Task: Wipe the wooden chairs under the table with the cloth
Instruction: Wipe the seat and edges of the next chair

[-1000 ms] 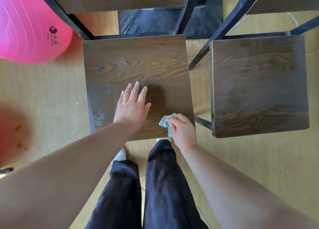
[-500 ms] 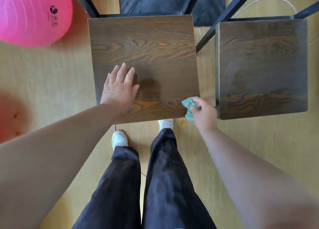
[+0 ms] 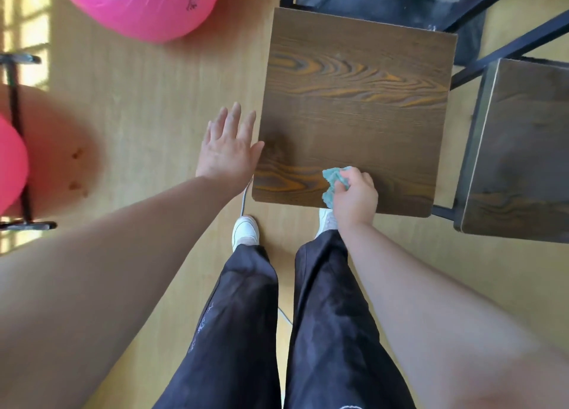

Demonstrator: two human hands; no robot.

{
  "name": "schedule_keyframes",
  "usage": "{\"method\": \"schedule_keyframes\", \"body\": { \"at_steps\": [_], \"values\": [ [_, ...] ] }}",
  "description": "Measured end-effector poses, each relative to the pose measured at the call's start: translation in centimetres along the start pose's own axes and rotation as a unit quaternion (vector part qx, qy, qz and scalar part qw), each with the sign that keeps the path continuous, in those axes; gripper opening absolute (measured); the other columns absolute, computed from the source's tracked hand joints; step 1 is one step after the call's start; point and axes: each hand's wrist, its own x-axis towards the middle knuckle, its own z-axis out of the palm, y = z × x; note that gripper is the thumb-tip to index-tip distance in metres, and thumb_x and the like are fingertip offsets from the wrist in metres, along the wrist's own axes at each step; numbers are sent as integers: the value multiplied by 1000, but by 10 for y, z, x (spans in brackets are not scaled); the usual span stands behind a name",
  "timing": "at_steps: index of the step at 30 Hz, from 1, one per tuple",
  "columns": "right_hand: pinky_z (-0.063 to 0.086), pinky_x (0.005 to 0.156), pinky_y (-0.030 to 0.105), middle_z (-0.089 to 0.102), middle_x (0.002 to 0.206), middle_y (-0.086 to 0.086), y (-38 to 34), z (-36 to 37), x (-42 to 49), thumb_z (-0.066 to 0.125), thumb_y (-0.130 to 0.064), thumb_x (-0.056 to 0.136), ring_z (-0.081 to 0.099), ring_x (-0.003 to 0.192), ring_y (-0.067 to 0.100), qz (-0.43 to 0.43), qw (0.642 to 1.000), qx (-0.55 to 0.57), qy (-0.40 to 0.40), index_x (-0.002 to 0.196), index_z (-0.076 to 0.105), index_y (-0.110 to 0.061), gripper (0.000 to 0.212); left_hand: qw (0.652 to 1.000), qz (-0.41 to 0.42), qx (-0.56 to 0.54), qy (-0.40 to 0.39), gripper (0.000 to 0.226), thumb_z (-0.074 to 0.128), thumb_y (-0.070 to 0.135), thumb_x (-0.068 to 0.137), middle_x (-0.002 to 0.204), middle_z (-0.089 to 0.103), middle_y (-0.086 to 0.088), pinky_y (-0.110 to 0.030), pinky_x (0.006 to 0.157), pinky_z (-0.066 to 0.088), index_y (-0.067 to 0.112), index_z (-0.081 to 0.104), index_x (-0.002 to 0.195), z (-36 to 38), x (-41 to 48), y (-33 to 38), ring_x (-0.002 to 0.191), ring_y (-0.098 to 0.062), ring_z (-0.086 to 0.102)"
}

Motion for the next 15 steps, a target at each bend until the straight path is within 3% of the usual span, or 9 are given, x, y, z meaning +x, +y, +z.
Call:
{"method": "schedule_keyframes", "body": {
  "at_steps": [6, 15],
  "values": [
    [47, 77, 31, 57, 110, 6, -51, 46, -30, 58, -7, 92, 59, 93, 27, -50, 999, -6, -22, 107, 68, -11, 19, 999, -28, -22, 14, 59, 28, 44, 105, 166, 7, -8, -47, 122, 14, 20, 15, 157, -1, -17, -49, 152, -31, 4],
    [33, 67, 27, 59, 107, 11, -88, 85, -52, 58, -3, 88, 58, 90, 32, -39, 999, -11, 16, 99, 68, -7, 15, 998, -35, -37, 30, 60, 30, 44, 105, 166, 9, -9, -46, 122, 13, 18, 17, 157, 2, -29, -79, 152, -31, 5]
  ]
}}
